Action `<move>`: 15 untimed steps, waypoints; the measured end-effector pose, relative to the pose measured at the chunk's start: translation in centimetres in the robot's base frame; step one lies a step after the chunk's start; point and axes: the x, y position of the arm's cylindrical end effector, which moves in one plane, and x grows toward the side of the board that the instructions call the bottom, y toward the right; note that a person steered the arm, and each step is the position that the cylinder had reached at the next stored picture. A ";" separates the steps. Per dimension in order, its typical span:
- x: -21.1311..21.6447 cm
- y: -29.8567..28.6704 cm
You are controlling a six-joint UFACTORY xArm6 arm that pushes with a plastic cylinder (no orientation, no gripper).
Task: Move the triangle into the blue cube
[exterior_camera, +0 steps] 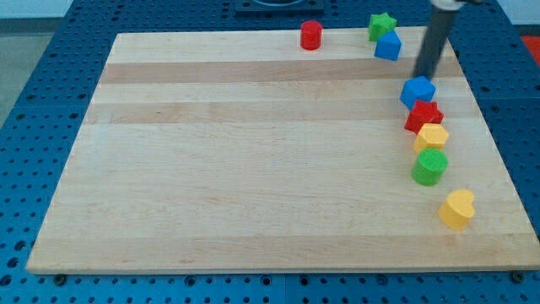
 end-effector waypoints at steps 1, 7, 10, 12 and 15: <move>-3.6 3.7; -3.0 -16.0; -0.2 -6.4; -1.5 -5.7; -9.1 0.6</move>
